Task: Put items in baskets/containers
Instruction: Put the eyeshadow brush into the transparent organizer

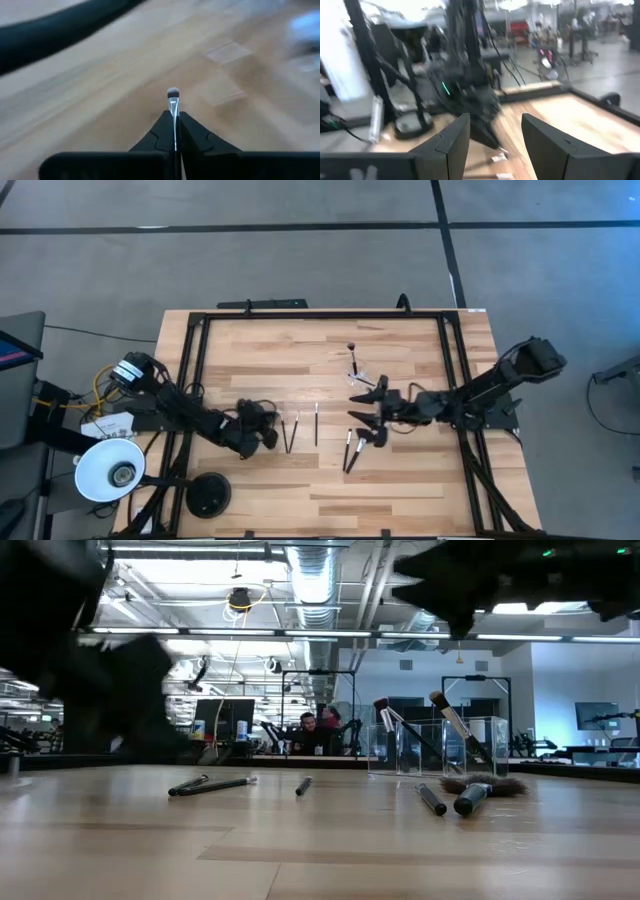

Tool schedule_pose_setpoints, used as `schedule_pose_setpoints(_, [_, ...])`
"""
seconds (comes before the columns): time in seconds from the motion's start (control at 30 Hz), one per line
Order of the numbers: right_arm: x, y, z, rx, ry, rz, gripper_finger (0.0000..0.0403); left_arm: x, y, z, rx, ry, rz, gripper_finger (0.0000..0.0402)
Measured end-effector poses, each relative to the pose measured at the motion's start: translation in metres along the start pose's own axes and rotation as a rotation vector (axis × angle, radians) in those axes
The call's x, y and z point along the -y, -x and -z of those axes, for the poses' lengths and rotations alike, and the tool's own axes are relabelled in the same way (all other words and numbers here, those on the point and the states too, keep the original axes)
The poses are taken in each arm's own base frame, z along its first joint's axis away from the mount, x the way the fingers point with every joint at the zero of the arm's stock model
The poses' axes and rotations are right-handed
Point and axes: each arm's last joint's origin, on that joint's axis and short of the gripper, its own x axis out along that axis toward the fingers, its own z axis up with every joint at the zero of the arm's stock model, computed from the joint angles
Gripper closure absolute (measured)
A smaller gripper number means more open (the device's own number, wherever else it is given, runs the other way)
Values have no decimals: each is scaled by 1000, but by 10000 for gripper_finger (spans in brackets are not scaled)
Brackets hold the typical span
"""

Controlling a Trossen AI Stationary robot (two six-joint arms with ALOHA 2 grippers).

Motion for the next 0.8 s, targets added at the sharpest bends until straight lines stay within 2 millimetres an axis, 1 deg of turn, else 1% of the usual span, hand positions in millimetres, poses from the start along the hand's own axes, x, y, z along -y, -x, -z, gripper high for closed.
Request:
schedule_pose_setpoints(0.07, [-5,-17,4,-26,12,10,233,16,1,-18,60,-19,85,390])
schedule_pose_setpoints(0.2, [-12,-49,14,-57,25,31,233,41,6,-45,168,-159,162,390])
schedule_pose_setpoints(0.27, [-16,-61,16,-57,24,35,233,49,8,-54,204,-227,165,390])
schedule_pose_setpoints(0.33, [-19,-75,14,-39,-17,53,233,52,8,-56,219,-372,142,390])
schedule_pose_setpoints(0.4, [-19,-83,14,-28,-100,106,233,59,9,-60,250,-483,140,390])
schedule_pose_setpoints(0.53, [-10,-94,13,-8,-247,157,233,65,12,-60,285,-676,63,390])
schedule_pose_setpoints(0.6, [-4,-95,16,-37,-299,184,233,68,15,-62,310,-714,17,390])
schedule_pose_setpoints(0.67, [3,-96,23,-92,-330,210,233,70,18,-62,322,-731,9,390])
schedule_pose_setpoints(0.8, [12,-100,23,-117,-477,150,233,70,19,-62,326,-743,-8,390])
